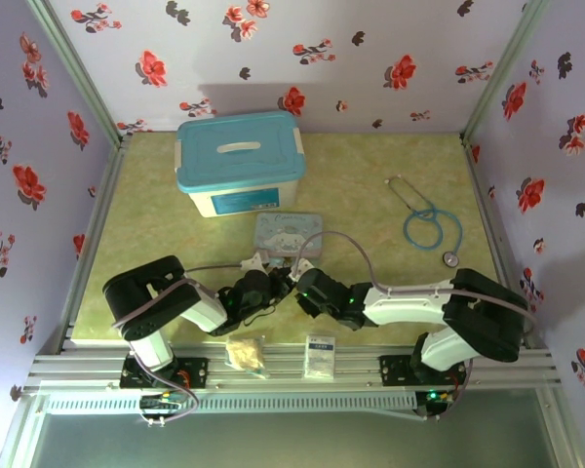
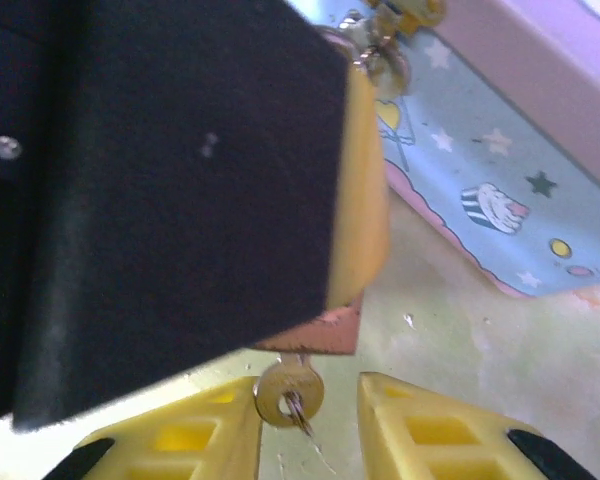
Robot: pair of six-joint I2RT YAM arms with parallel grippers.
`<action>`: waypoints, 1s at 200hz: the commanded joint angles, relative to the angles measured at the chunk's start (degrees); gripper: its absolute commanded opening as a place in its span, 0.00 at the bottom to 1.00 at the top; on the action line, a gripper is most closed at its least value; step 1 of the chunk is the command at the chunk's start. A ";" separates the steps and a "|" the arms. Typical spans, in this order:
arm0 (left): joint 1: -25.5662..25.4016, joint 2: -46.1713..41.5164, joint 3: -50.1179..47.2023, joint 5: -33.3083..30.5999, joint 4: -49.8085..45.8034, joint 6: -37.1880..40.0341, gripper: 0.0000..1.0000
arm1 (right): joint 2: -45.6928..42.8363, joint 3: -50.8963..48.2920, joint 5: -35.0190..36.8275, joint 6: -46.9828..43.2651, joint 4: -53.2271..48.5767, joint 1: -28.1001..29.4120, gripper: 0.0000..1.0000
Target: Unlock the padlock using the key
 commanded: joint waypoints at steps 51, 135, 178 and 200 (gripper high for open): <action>-0.86 -1.15 0.05 1.05 3.83 -0.09 0.00 | 1.20 0.45 0.67 0.19 4.07 0.27 0.11; -1.57 -2.93 -0.06 1.76 0.03 1.58 0.00 | -9.23 -4.62 -18.48 1.73 4.15 -8.80 0.30; -1.20 -7.02 0.23 1.34 -10.82 4.60 0.00 | -16.97 -8.81 -15.18 3.21 2.91 -9.36 0.50; -0.18 -11.35 1.22 1.08 -20.59 8.06 0.00 | -19.84 -10.30 -13.38 4.61 3.35 -9.74 0.54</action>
